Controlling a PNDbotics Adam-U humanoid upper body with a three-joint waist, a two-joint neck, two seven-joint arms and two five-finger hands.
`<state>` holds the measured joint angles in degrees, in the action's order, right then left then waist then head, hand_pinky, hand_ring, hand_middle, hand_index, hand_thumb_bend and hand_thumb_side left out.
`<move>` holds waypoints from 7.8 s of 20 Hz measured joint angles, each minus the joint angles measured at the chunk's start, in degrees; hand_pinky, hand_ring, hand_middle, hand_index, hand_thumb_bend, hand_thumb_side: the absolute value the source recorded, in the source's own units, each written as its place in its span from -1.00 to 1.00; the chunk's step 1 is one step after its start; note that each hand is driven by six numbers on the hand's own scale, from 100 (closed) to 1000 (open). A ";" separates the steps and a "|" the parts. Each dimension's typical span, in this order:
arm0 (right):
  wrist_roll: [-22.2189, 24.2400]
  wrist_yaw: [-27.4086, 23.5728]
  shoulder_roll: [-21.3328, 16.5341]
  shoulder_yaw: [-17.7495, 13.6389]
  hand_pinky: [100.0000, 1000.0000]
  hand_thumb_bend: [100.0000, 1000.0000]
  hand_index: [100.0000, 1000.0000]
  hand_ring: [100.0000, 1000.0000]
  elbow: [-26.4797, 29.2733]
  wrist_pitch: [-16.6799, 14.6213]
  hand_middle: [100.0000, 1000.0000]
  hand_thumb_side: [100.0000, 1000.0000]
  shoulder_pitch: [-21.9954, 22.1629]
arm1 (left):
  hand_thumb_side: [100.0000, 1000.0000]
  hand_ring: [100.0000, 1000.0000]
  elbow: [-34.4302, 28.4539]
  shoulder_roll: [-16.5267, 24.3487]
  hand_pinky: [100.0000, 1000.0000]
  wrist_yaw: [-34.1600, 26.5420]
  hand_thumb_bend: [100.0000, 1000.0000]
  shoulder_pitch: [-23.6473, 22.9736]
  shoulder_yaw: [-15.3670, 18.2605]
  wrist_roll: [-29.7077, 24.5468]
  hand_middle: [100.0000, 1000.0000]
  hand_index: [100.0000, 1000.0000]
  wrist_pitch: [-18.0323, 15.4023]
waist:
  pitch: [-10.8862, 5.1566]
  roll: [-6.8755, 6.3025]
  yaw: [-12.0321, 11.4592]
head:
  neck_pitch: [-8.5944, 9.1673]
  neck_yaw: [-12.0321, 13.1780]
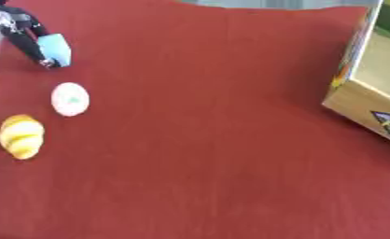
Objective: Pick up the objects with one hand, pass them to the other hand, and then place them into the box on the other side of the table.
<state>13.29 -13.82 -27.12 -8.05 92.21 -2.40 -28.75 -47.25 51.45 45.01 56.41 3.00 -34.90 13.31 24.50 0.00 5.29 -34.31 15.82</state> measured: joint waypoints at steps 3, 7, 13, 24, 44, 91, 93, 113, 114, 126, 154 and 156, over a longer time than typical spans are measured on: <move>0.00 0.01 0.00 -0.01 0.72 -0.49 0.76 0.68 0.00 0.00 0.43 -0.57 0.01 | -1.00 0.48 0.27 -0.01 0.68 -0.19 -0.36 0.00 0.00 0.02 0.33 -0.02 -0.03 | 0.00 0.00 -0.02 | 0.00 0.00; 0.02 0.01 -0.02 -0.03 0.72 -0.50 0.76 0.68 0.11 -0.02 0.43 -0.57 0.01 | -1.00 0.42 0.31 -0.05 0.66 -0.60 -0.46 0.02 -0.01 -0.45 0.25 -0.17 0.16 | 0.00 0.00 -0.36 | -0.06 -0.11; 0.15 -0.16 -0.24 -0.03 0.72 -0.52 0.76 0.69 0.27 -0.15 0.43 -0.61 -0.07 | -1.00 0.35 -0.43 -0.11 0.61 -1.16 -0.55 0.16 -0.38 -0.68 0.16 -0.28 -0.39 | -0.08 0.02 -1.10 | -0.34 -0.93; 0.39 -2.13 -0.33 0.44 0.71 -0.52 0.76 0.69 0.01 -0.03 0.43 -0.70 -0.22 | -1.00 0.22 -8.78 -0.08 0.54 -2.69 -0.49 0.22 -3.21 2.74 0.07 -0.37 -4.01 | -2.57 0.03 -3.84 | -1.41 -2.86; 0.45 -5.10 -1.84 3.24 0.72 -0.36 0.78 0.74 5.23 0.97 0.51 -0.86 -4.90 | -1.00 0.08 -40.83 1.86 0.48 -22.11 -0.70 -12.95 -11.60 8.49 -0.02 -0.35 0.48 | -7.49 1.01 -6.93 | -2.79 -8.25; 21.77 36.91 18.63 30.46 0.60 -0.24 0.69 0.63 -0.85 -3.76 0.56 -0.57 -29.76 | -1.00 -0.05 -47.90 -27.51 0.45 -22.08 -1.00 -26.02 -16.56 40.17 -0.11 -0.41 -6.74 | -9.17 3.68 -5.67 | -5.89 -8.93; 22.21 39.78 19.18 30.86 0.61 -0.24 0.69 0.64 -1.18 -5.07 0.56 -0.61 -30.33 | -1.00 -0.05 -47.46 -27.87 0.45 -21.93 -1.00 -26.45 -16.48 40.74 -0.11 -0.41 -7.31 | -9.21 3.98 -5.27 | -5.93 -8.71; 16.89 51.82 22.93 32.83 0.55 -0.29 0.61 0.54 -9.52 -9.28 0.49 -0.74 -33.66 | -1.00 -0.07 -45.67 -29.39 0.44 -24.57 -1.00 -27.70 -15.72 45.17 -0.13 -0.41 -11.30 | -9.44 4.97 -4.18 | -6.89 -8.98; 16.58 52.22 23.09 32.82 0.56 -0.29 0.61 0.55 -9.66 -9.32 0.49 -0.74 -33.53 | -1.00 -0.07 -45.67 -29.43 0.44 -24.74 -1.00 -27.70 -15.72 45.33 -0.13 -0.41 -11.36 | -9.44 4.97 -4.27 | -6.89 -9.03; 13.13 56.53 24.45 32.62 0.56 -0.30 0.59 0.55 -11.44 -9.19 0.47 -0.80 -31.85 | -1.00 -0.08 -46.67 -30.67 0.44 -26.35 -1.00 -27.63 -15.81 46.27 -0.13 -0.41 -12.04 | -9.44 4.97 -5.18 | -6.89 -9.48; 6.12 62.40 27.13 30.89 0.51 -0.29 0.59 0.52 -15.40 -8.37 0.43 -0.82 -30.22 | -1.00 -0.08 -47.11 -31.88 0.44 -27.10 -1.00 -27.40 -15.93 46.06 -0.13 -0.41 -11.80 | -9.37 4.95 -6.39 | -6.84 -10.28; 6.15 62.40 27.33 30.70 0.51 -0.29 0.58 0.52 -15.62 -8.30 0.42 -0.82 -30.21 | -1.00 -0.08 -47.10 -31.88 0.44 -27.07 -1.00 -27.40 -15.93 46.05 -0.13 -0.41 -11.79 | -9.37 4.95 -6.40 | -6.83 -10.37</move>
<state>19.44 48.58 0.20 22.64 76.59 -10.70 -58.95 -94.35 19.57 17.93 29.01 -12.93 11.14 1.53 15.13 4.95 -1.11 -41.14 5.45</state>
